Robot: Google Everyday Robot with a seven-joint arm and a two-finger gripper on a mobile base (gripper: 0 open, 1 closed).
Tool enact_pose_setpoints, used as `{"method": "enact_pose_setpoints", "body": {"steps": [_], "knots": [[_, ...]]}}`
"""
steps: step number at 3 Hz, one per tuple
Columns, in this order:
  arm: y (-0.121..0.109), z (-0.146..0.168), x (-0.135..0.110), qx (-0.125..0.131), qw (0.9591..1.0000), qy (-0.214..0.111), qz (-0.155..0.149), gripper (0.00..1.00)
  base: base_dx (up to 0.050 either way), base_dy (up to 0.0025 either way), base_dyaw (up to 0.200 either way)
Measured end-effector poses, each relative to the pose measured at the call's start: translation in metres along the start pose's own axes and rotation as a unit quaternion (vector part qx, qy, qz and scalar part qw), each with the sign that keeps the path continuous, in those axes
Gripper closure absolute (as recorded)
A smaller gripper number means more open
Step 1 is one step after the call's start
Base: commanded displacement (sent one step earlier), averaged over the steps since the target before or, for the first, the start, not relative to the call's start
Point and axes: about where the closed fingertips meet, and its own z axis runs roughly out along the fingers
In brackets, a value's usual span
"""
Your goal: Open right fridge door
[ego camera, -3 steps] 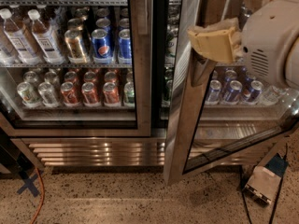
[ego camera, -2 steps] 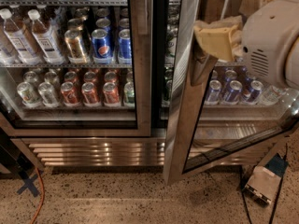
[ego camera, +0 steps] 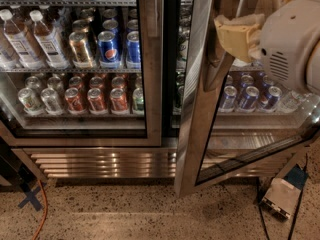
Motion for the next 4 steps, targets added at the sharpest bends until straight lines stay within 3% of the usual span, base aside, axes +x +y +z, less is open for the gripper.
{"method": "enact_pose_setpoints", "body": {"steps": [4], "knots": [[0.0000,0.0000,0.0000,0.000,1.0000,0.000,0.000,0.70,0.000,0.00000,0.000]]}}
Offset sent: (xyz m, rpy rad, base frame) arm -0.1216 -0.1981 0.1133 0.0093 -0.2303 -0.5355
